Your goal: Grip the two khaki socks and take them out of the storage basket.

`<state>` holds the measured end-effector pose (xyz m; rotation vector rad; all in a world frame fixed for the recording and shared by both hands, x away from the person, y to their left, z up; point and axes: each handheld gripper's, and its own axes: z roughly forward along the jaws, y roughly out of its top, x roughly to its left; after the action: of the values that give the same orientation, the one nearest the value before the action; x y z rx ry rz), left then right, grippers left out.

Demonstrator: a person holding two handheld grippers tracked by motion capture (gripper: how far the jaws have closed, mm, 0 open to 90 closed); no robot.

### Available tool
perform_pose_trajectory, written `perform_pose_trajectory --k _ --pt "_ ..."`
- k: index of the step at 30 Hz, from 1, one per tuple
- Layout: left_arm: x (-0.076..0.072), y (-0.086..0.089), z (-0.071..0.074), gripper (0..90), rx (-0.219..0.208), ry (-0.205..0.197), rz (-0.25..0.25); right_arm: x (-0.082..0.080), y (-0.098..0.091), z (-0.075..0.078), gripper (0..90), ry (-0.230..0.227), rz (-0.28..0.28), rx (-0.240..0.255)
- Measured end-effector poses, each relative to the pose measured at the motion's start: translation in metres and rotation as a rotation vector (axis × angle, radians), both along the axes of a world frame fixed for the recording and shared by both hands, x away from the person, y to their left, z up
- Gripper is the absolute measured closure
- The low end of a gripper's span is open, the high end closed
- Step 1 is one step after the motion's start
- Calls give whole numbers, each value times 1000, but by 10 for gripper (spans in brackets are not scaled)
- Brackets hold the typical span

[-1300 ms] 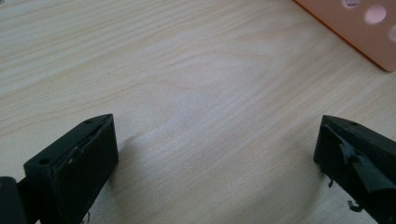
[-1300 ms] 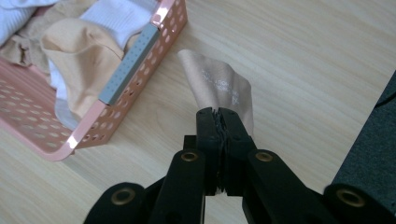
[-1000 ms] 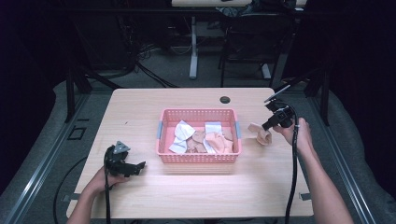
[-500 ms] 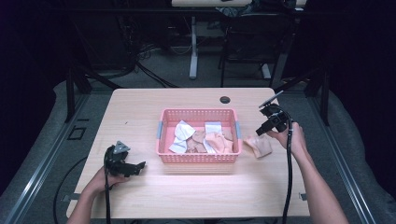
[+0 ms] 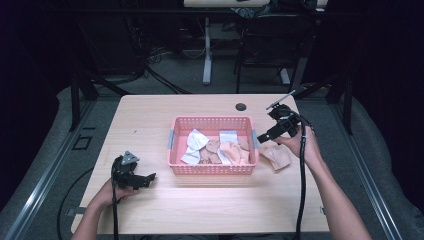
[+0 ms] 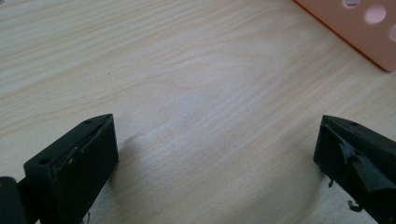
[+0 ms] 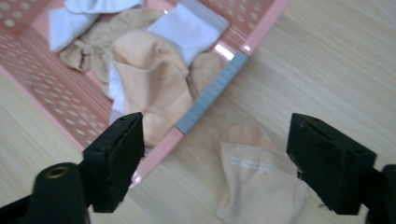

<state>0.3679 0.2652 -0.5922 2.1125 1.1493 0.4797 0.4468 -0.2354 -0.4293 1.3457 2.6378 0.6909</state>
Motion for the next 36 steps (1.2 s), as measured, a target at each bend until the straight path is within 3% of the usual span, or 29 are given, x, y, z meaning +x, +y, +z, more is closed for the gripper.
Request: perform_pose_trajectory --k 9,14,17,25,34,36 --pt "0 0 0 0 0 0 -1 0 31 1 42 -19 65 18" --pt "0 0 0 0 0 0 -1 2 49 -2 49 -11 104 -16" --pt "0 0 0 0 0 0 0 2 60 -8 56 -21 101 18" --pt "0 0 0 0 0 0 0 7 85 -23 145 25 160 -23" --pt "0 0 0 0 0 0 0 13 100 -52 257 78 132 -75" --pt "0 0 0 0 0 0 0 15 100 -56 294 101 147 -102"
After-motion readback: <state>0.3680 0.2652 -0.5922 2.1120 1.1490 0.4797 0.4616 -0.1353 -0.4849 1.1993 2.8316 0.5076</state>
